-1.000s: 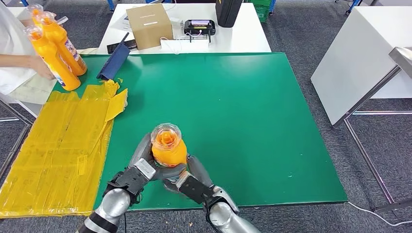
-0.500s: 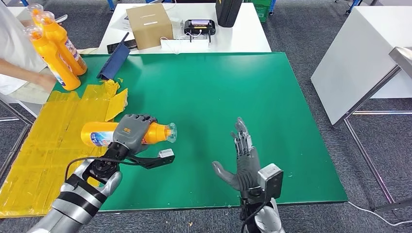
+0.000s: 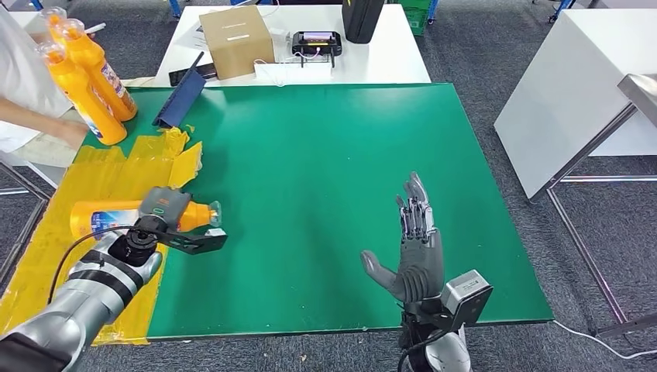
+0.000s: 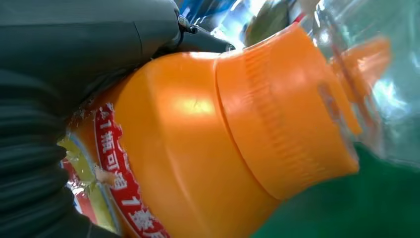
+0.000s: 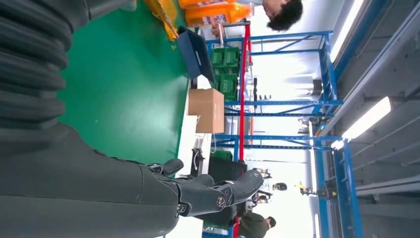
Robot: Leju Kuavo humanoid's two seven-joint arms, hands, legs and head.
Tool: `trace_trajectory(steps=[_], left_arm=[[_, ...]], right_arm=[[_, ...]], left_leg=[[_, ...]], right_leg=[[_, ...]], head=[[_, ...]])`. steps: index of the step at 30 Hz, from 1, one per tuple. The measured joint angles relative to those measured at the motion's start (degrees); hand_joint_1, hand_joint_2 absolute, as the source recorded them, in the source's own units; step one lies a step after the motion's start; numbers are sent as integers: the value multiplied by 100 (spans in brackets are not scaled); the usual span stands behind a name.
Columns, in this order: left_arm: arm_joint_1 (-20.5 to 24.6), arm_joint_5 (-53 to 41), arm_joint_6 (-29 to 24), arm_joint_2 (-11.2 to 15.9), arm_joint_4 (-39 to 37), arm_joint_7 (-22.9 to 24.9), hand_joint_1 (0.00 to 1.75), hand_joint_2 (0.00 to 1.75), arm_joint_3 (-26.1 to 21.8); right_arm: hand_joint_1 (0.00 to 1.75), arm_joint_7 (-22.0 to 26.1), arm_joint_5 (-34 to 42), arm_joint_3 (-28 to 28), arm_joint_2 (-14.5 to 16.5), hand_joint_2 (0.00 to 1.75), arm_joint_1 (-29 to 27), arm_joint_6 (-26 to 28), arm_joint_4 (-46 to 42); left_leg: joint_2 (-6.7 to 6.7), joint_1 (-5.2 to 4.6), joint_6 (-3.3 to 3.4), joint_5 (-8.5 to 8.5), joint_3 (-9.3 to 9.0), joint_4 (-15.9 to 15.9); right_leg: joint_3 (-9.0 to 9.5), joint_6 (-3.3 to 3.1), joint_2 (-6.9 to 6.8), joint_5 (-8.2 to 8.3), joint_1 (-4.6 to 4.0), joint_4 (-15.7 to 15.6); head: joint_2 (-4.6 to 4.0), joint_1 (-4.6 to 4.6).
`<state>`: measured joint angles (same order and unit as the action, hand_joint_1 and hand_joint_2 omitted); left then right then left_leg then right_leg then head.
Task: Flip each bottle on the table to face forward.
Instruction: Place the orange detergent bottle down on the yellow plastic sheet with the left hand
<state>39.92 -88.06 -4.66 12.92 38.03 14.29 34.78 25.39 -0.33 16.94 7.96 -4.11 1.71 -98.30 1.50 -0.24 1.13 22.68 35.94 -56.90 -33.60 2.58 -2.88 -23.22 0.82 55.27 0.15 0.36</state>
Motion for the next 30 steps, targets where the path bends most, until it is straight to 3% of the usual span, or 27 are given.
trace_trajectory(steps=[2, 6, 13, 25, 28, 30], left_arm=[[88, 32, -88, 1, -341, 60, 169, 175, -126], [193, 80, -170, -12, -736, 78, 0, 175, -290], [199, 138, -615, -70, -998, 39, 0, 175, -539], [7, 435, -1247, -201, -1066, -518, 0, 175, -989], [-142, 748, -1661, -275, -983, -800, 0, 175, -1162], [-376, 1143, -2224, -362, -769, -1160, 0, 175, -1330]], right_arm=[[0, -7, -22, 35, 0, 175, 27, 12, 13], [0, -13, -34, 106, 0, 175, 52, 20, 37], [0, -29, -52, 170, -3, 175, 56, 43, 129], [0, -54, -54, 262, -37, 175, 55, 129, 157], [0, -76, -87, 268, -46, 175, 49, 179, 159], [0, -82, -147, 271, -56, 175, 24, 270, 160]], left_leg=[[-5, 1, -2, -1, 0, 0], [-7, 0, -2, -1, 0, 0], [-9, 0, -3, -2, -1, 0], [-23, 0, -4, -4, -12, 1], [-28, -1, -3, -5, -17, 1], [-27, -2, -3, -5, -17, 0]], right_leg=[[3, 0, -4, -1, 0, 0], [6, 0, -5, -1, 0, 0], [8, 0, -5, -1, 0, 0], [21, -2, -12, -2, 2, 1], [26, -2, -14, -3, 5, 0], [24, -2, -14, -3, 6, 0]], head=[[0, 0], [0, 1], [0, 0], [0, -1], [0, -1], [0, -1]])
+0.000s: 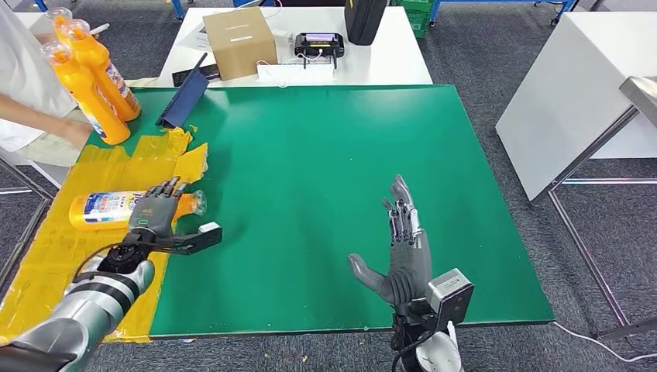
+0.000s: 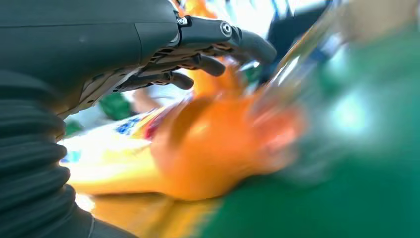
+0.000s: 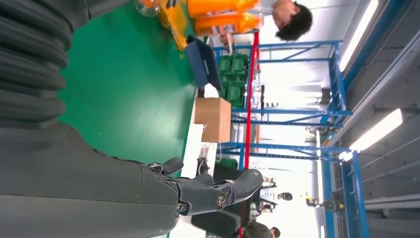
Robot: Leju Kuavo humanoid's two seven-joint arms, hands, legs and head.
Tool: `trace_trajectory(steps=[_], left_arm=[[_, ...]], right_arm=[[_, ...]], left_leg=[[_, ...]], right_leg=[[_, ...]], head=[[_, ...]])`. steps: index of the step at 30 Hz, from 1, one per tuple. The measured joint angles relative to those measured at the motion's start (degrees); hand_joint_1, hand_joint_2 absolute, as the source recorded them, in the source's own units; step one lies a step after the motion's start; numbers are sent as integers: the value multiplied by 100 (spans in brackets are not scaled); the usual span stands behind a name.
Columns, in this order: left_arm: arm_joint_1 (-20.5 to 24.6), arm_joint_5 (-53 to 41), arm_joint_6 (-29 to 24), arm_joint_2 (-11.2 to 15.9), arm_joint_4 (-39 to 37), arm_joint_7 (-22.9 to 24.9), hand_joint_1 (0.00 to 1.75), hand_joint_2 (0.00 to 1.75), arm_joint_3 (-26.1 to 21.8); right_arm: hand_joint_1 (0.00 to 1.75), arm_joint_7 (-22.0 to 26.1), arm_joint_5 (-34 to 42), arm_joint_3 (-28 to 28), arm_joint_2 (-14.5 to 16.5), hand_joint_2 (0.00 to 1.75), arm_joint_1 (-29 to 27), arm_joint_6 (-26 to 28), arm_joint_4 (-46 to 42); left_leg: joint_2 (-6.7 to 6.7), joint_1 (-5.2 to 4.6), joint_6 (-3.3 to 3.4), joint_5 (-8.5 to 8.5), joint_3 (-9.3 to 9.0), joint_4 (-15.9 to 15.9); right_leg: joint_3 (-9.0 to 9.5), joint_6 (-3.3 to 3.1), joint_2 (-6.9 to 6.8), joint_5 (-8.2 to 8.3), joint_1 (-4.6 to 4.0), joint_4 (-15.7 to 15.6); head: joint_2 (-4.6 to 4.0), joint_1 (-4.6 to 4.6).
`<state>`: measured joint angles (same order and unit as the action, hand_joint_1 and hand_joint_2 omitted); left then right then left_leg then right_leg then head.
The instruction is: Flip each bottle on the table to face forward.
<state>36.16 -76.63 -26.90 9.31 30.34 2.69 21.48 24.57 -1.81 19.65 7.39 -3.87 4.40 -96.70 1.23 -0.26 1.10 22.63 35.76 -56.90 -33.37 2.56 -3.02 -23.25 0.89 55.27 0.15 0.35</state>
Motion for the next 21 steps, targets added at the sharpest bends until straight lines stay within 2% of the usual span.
trace_trajectory(steps=[3, 5, 7, 9, 11, 12, 16, 21], left_arm=[[-288, 488, -597, -108, 325, -460, 0, 175, -189], [-317, 524, -628, -116, 356, -494, 0, 175, -202], [-518, 845, -736, -190, 676, -745, 0, 175, -288], [-1396, 2358, -607, -468, 2225, -1696, 0, 175, -458], [-2308, 3924, -212, -721, 3857, -2577, 0, 175, -527], [-2528, 4234, -75, -769, 4245, -2725, 0, 175, -507], [-3103, 4604, 118, -861, 5282, -2896, 0, 175, -431], [-3327, 4766, 255, -869, 5797, -2992, 0, 175, -391]], right_arm=[[0, 3, -79, 0, -14, 175, -47, 110, 0], [0, 4, -84, 0, -16, 175, -53, 117, 0], [0, 26, -131, 0, -25, 175, -90, 176, -4], [0, 124, -413, 0, -84, 175, -244, 486, -58], [0, 209, -702, 1, -155, 175, -395, 803, -129], [0, 216, -748, 2, -176, 175, -426, 864, -149], [0, 223, -803, 4, -241, 175, -503, 958, -202], [0, 224, -807, 9, -282, 175, -512, 986, -220]], left_leg=[[1, -2, 0, 0, 1, -1], [1, -2, 0, 0, 1, -1], [1, -6, 1, 2, 2, -1], [9, -11, 3, 13, 9, -1], [18, -13, 4, 27, 16, -1], [18, -13, 4, 30, 16, -1], [18, -9, 2, 31, 16, 0], [17, -4, -1, 27, 15, 1]], right_leg=[[-2, 0, 0, 0, 2, -1], [-2, 0, 0, 0, 3, -1], [-3, 1, 1, 0, 6, -1], [-12, 3, 4, -3, 10, -2], [-22, 7, 8, -7, 10, -4], [-23, 10, 9, -9, 10, -4], [-24, 17, 9, -15, 8, -4], [-21, 15, 9, -14, 4, -4]], head=[[0, 5], [0, 6], [0, 3], [0, 1], [0, 1], [0, 0], [0, -1], [0, -1]])
